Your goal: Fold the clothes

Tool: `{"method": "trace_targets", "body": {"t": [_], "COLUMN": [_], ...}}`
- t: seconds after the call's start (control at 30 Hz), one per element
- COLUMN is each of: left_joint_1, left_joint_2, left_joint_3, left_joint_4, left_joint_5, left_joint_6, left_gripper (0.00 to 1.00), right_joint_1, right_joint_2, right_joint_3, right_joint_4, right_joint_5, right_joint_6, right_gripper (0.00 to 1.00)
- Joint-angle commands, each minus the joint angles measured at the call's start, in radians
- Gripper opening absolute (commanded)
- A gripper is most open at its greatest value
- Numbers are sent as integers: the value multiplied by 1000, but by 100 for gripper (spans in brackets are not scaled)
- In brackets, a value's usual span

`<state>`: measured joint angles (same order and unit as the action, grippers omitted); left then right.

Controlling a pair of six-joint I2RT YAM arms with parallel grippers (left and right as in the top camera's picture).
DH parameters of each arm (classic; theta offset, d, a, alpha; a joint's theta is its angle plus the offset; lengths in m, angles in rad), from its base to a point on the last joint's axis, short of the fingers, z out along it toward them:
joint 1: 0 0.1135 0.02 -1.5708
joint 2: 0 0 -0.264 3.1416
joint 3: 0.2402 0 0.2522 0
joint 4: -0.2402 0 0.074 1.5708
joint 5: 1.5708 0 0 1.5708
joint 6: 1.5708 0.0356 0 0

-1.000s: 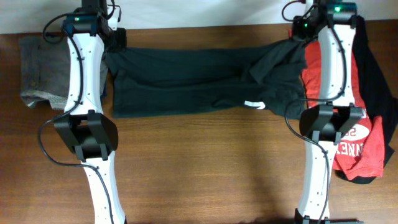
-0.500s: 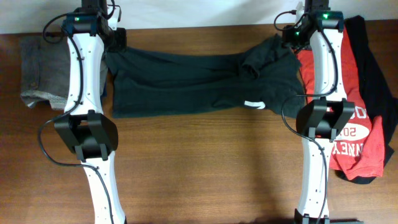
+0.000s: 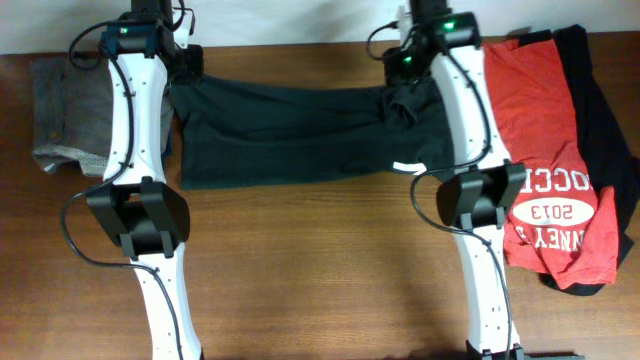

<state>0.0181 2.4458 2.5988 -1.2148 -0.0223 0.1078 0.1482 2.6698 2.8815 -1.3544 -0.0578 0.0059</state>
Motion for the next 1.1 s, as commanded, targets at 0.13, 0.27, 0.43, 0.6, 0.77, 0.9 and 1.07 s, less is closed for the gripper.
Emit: {"method": "trace_targets", "body": {"t": [0.13,0.27,0.43,0.6,0.77,0.9,1.07], "left_joint_1": [2,2,2,2,2,2,5], "left_joint_2": [-24,-24,-24,-24,-24,-24,-24], "left_joint_3": [3,3,3,3,3,3,3], "left_joint_4": [2,2,2,2,2,2,19], "left_joint_5": [0,0,0,0,0,0,-1], "left_joint_6": [2,2,2,2,2,2,3], "left_gripper": [1,1,1,1,1,1,1], "right_joint_1": [10,9,9,7,6,-6,-51], "right_joint_2": [21,21,21,21,21,18,-7], "right_joint_3": [-89,-169,-218,-218,-218,-215,-132], "right_joint_4": [-35,-32,2,49,87,114,100], "right_joint_5": [149,148,145,145,145,146,116], "right_joint_6": [-34,-48,-47,-47,-47,-35,10], "right_gripper": [59,60,60,55,22,4,4]}}
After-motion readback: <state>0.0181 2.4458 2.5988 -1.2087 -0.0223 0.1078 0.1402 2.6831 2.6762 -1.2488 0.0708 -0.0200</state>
